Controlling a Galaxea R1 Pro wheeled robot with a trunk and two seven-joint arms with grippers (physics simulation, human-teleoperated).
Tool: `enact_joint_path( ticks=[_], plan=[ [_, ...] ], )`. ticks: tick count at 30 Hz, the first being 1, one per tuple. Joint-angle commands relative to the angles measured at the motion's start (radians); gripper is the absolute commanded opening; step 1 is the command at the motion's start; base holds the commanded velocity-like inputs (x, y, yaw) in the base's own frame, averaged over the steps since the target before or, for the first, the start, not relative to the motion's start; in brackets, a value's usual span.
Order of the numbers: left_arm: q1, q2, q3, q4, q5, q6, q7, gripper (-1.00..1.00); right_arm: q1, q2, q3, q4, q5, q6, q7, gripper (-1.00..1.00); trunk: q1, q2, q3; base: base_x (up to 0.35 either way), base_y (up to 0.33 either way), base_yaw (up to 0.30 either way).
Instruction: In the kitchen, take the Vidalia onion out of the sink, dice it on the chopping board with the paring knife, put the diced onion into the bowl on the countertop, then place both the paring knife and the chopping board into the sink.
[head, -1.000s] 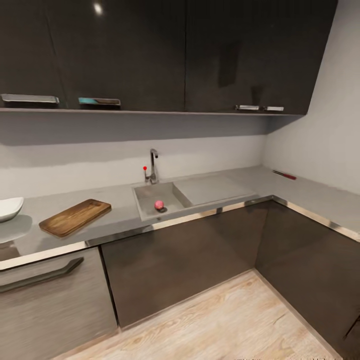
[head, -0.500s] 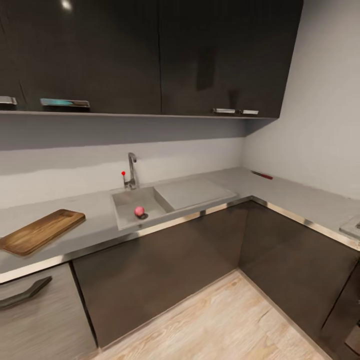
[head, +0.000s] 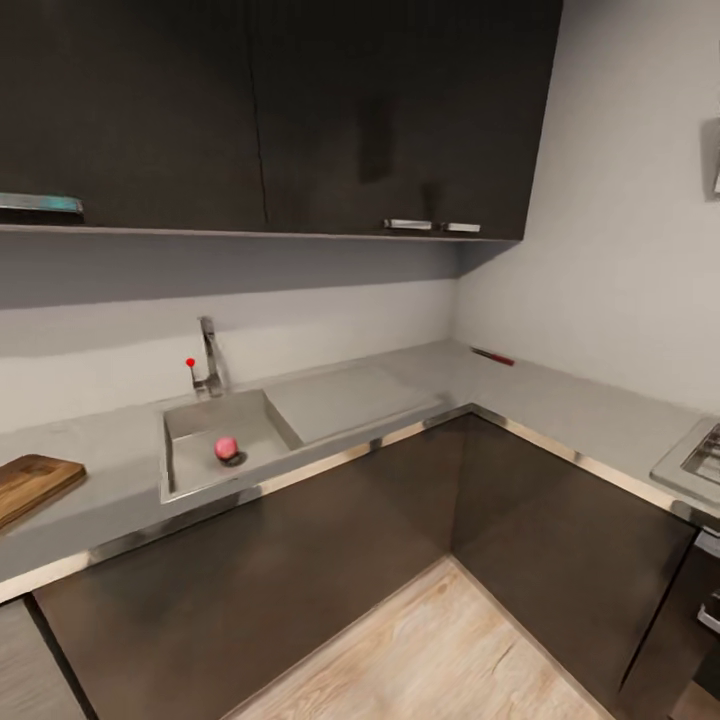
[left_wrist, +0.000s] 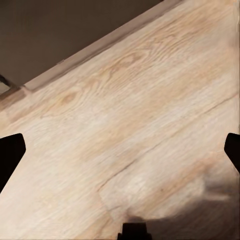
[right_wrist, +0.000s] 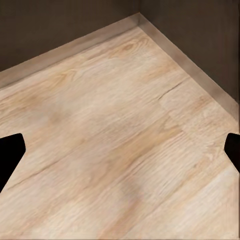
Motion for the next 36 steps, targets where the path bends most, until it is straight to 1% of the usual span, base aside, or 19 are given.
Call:
enact_joint_path(
  ticks=[1,9,21,26,27,28,29,31,32,34,36],
  plan=[
    [0.000,0.000,0.000,-0.002,0.000,-0.001,0.000,1.00,-0.001,0.000,0.001,0.001,0.001,-0.003,-0.003,1.00,0.001,0.000,-0.001,0.279,-0.221,-0.007],
    [0.000,0.000,-0.001,-0.002,-0.001,-0.001,0.000,1.00,-0.001,0.000,0.001,0.001,0.001,-0.003,-0.003,1.00,0.001,0.000,-0.001,0.263,-0.216,-0.001],
    [0.000,0.000,-0.002,-0.002,-0.002,-0.001,0.000,1.00,-0.001,-0.002,-0.006,-0.013,-0.002,0.001,-0.011,1.00,0.001,0.000,-0.001,0.020,-0.018,0.000],
    [0.000,0.000,-0.002,-0.002,-0.002,-0.001,0.000,1.00,-0.001,0.001,-0.006,-0.157,-0.003,0.022,-0.115,1.00,0.001,0.000,-0.001,0.000,0.000,0.000],
    [0.000,0.000,-0.001,-0.002,-0.002,-0.001,0.000,1.00,-0.001,0.002,-0.006,-0.217,-0.003,0.079,-0.141,1.00,0.001,0.000,-0.001,0.000,0.000,0.000],
    [0.000,0.000,-0.001,-0.002,-0.002,-0.001,0.000,1.00,-0.001,0.002,-0.006,-0.258,-0.003,0.135,-0.151,1.00,0.001,0.000,-0.001,0.000,0.000,0.000],
    [0.000,0.000,-0.001,-0.002,-0.002,-0.001,0.000,1.00,-0.001,0.002,-0.006,-0.280,-0.003,0.168,-0.154,1.00,0.001,0.000,-0.001,0.000,0.000,0.000],
    [0.000,0.000,0.000,-0.002,-0.002,-0.001,0.000,1.00,-0.001,0.003,-0.006,-0.377,-0.003,0.289,-0.161,1.00,0.001,0.000,-0.001,0.000,0.000,0.000],
    [0.000,0.000,0.000,-0.002,-0.002,-0.001,0.000,1.00,-0.001,0.003,-0.005,-0.514,-0.001,0.372,-0.170,1.00,0.001,0.000,-0.001,0.000,0.000,0.000],
    [0.000,0.001,0.000,-0.002,-0.002,-0.001,0.000,1.00,-0.001,0.003,-0.005,-0.578,0.000,0.395,-0.172,1.00,0.001,0.000,-0.001,0.000,0.000,0.000],
    [0.000,0.000,0.000,-0.002,-0.002,-0.001,0.000,1.00,-0.001,0.003,-0.005,-0.639,0.001,0.448,-0.173,1.00,0.001,0.000,-0.001,0.000,0.000,0.000]
  ],
)
